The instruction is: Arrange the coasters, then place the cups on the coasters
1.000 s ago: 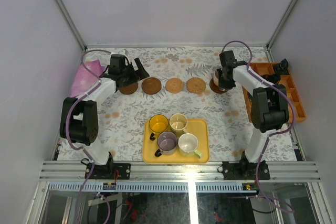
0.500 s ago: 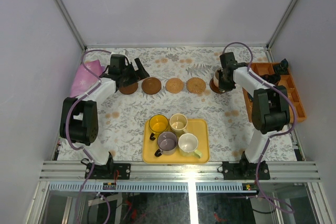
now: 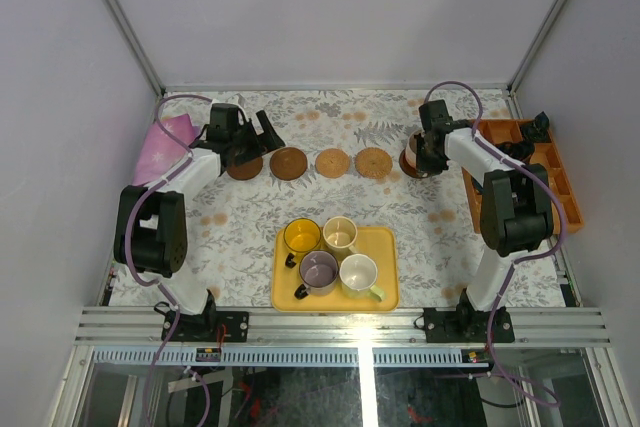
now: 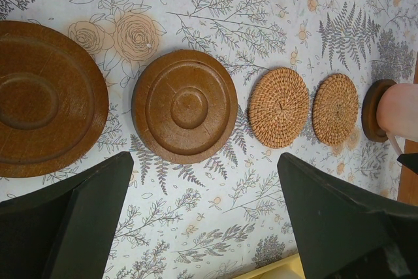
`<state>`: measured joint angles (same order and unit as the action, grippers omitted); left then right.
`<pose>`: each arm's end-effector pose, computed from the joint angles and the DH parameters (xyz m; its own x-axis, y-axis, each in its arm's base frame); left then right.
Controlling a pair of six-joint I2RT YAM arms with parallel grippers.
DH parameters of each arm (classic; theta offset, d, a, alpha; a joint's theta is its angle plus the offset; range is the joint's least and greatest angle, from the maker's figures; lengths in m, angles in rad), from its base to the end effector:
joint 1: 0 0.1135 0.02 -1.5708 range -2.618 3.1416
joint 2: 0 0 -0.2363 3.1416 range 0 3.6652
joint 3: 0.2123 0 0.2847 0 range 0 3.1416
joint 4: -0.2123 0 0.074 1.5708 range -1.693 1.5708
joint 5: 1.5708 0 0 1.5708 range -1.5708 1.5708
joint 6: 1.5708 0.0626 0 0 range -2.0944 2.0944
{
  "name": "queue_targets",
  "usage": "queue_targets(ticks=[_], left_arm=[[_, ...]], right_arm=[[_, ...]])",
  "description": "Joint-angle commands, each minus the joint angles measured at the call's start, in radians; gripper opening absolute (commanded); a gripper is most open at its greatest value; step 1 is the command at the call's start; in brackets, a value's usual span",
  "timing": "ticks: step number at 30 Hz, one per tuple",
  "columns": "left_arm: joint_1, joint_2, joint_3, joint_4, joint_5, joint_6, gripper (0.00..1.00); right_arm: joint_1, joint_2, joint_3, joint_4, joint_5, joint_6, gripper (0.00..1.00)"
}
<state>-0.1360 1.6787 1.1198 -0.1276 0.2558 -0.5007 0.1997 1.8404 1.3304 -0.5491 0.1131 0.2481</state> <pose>0.4113 -0.0723 0.1664 -0.7069 -0.3720 -0.6015 -0.0163 0.8588 -0.5120 0.4148 0.0767 0.1390 -0.8635 0.0742 -0.4988 0.0713 0.9971 0.0248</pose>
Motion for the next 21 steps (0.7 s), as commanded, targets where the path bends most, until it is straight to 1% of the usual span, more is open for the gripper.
queue_targets(ticks=[1,6,9,12,18,21], left_arm=[[-0.004,0.012,0.013,0.017,0.015,0.016,0.93],[-0.004,0.005,0.01,0.014,0.012,0.022,0.93],[-0.004,0.004,0.009,0.012,0.01,0.024,0.93],[-0.004,0.002,0.007,0.012,0.008,0.024,0.93],[-0.004,0.002,0.004,0.015,0.009,0.021,0.93],[-0.004,-0.002,0.002,0.017,0.01,0.019,0.93]], right_arm=[[-0.002,-0.054,0.03,0.009,0.017,0.023,0.02],[-0.003,-0.056,0.023,0.005,0.051,0.035,0.21],[-0.003,-0.059,0.02,0.006,0.057,0.043,0.3],[-0.003,-0.066,0.014,0.01,0.061,0.048,0.42],[-0.002,-0.087,0.004,0.005,0.073,0.045,0.52],[-0.001,-0.105,-0.003,0.004,0.078,0.045,0.55]])
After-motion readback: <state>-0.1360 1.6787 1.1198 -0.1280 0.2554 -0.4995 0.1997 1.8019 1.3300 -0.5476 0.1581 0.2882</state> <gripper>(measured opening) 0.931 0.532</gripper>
